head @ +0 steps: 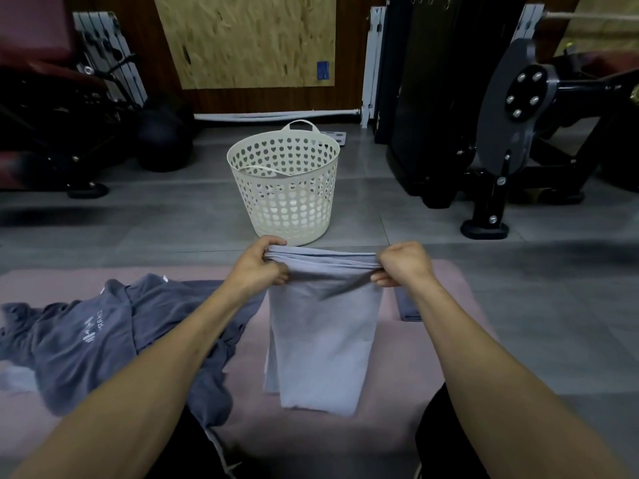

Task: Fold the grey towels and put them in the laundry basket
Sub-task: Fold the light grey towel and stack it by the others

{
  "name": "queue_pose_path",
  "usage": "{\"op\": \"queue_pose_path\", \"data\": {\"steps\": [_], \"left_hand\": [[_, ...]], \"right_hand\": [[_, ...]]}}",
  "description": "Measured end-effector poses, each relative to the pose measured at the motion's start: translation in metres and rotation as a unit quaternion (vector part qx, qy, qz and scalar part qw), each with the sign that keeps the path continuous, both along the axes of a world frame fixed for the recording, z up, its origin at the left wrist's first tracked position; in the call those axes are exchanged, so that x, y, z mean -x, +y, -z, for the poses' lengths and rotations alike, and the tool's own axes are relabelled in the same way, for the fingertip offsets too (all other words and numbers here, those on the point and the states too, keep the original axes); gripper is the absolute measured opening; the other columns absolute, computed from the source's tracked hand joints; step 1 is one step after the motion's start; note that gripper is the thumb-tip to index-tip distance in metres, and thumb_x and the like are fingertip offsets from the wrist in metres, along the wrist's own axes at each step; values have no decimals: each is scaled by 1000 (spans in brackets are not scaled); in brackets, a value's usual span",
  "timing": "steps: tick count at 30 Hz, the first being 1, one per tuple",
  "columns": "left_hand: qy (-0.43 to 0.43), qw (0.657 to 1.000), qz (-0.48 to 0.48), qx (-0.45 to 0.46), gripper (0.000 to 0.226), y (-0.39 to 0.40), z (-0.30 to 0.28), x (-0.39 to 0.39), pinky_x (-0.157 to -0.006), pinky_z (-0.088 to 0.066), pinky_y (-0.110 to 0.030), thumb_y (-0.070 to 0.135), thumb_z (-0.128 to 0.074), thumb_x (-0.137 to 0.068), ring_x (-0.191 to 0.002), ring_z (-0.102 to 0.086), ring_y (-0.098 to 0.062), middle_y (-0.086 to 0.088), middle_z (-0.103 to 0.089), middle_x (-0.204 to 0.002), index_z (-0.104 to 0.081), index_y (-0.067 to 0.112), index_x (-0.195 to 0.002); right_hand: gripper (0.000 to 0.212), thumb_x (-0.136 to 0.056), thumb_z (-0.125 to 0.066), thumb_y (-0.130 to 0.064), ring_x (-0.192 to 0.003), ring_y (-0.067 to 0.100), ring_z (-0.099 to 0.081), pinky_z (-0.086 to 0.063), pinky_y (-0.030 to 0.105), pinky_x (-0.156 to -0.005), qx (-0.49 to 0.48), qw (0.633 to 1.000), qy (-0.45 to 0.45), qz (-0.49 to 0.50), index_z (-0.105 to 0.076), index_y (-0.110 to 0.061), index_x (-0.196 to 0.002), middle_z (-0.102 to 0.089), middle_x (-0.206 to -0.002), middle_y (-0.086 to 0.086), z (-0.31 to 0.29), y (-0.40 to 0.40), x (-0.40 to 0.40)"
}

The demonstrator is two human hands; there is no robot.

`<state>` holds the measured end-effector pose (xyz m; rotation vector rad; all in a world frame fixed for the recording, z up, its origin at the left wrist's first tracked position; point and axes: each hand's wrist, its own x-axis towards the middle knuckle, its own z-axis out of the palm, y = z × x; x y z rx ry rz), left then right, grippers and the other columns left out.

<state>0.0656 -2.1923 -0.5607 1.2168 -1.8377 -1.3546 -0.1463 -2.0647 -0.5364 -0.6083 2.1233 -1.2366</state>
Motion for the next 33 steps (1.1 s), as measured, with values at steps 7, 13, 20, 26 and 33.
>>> {"op": "queue_pose_path", "data": {"steps": [7,13,20,26,33], "left_hand": [[-242,938,73,236,5,3,5,-2,-72,-55,-36,19,-68,-84,-78,-64,-22,1,-68,-80,-66,23,-82],[-313,885,89,332,15,8,8,6,-74,-52,-38,31,-57,-91,-95,-60,-32,-6,-67,-96,-66,20,-96],[-269,904,88,320,12,7,5,6,-69,-49,-36,28,-57,-93,-90,-62,-31,-7,-70,-91,-65,20,-97],[-289,901,83,313,16,-1,0,-4,-68,-48,-36,31,-58,-92,-85,-59,-30,-3,-62,-84,-55,27,-108],[-301,885,102,340,13,-3,4,-7,-68,-46,-36,32,-58,-93,-86,-60,-27,-2,-67,-90,-59,21,-100]], "right_hand": [[19,-86,-47,-2,-50,22,-67,-45,21,-40,-61,997,55,-7,-65,-3,-82,-71,-65,16,2,14,12],[21,-86,-42,-10,-55,21,-63,-50,26,-47,-57,994,86,-45,-59,-19,-79,-67,-72,6,7,22,28],[26,-72,-47,6,-63,24,-66,-60,42,-62,-14,973,194,-123,-55,-18,-69,-63,-71,2,9,34,31],[41,-76,-41,12,-68,17,-61,-53,24,-63,-23,936,262,-233,-69,-17,-69,-65,-74,1,5,29,27],[40,-85,-43,4,-104,22,-60,-51,37,-94,-93,889,337,-295,-72,-14,-105,-68,-112,3,17,23,31]]}}
